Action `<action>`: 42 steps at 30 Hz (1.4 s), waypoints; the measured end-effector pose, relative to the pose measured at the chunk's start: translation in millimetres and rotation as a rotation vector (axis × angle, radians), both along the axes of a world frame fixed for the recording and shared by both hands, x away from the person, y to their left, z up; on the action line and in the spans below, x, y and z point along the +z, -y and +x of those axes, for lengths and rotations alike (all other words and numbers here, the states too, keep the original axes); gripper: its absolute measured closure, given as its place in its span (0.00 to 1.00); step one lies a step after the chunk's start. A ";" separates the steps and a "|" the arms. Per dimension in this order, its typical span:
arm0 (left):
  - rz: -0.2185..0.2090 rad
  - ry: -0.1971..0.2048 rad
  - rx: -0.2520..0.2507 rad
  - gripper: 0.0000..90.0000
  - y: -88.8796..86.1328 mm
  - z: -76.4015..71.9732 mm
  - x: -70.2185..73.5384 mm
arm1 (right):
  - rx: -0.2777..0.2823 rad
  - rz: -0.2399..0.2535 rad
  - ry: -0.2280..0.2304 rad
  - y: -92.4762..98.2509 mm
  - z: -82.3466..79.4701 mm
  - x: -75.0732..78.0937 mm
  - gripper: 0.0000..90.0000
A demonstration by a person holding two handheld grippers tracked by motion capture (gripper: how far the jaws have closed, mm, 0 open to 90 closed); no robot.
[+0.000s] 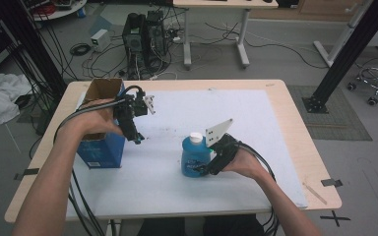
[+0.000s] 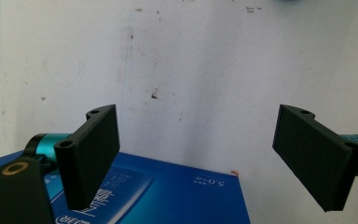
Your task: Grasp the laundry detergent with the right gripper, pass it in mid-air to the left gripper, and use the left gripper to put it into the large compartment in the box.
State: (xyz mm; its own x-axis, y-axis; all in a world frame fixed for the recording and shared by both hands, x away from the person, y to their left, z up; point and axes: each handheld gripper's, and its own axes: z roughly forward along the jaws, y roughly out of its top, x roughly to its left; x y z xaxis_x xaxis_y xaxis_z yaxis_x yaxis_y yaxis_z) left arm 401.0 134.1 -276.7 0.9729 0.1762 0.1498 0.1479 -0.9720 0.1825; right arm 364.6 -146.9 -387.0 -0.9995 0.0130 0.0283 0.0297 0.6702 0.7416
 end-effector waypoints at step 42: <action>0.021 0.002 -0.024 0.16 1.9 -0.9 1.3 | -0.005 0.028 -0.026 0.5 5.3 -1.5 0.46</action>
